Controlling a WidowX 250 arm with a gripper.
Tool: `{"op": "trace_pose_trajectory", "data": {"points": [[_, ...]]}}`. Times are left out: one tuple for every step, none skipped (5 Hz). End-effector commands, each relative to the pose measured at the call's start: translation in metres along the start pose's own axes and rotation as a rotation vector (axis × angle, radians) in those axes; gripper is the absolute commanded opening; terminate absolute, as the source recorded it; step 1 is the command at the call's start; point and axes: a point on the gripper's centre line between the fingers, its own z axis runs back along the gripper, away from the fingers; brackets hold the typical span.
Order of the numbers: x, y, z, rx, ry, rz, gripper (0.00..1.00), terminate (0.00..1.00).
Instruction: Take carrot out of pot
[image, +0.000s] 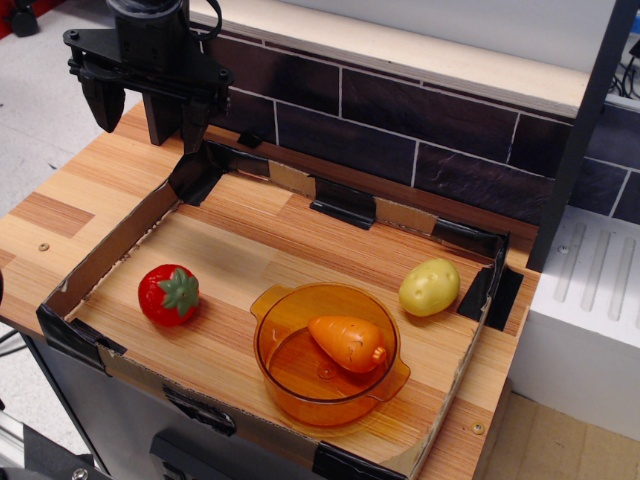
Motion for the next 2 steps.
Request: {"op": "trace_pose_trajectory", "data": {"points": [[0.0000,0.0000,0.0000,0.000,0.000,0.000,1.00,0.00],[-0.0054,-0.0085,0.0086,-0.001,-0.085,0.152,1.00,0.00]]}}
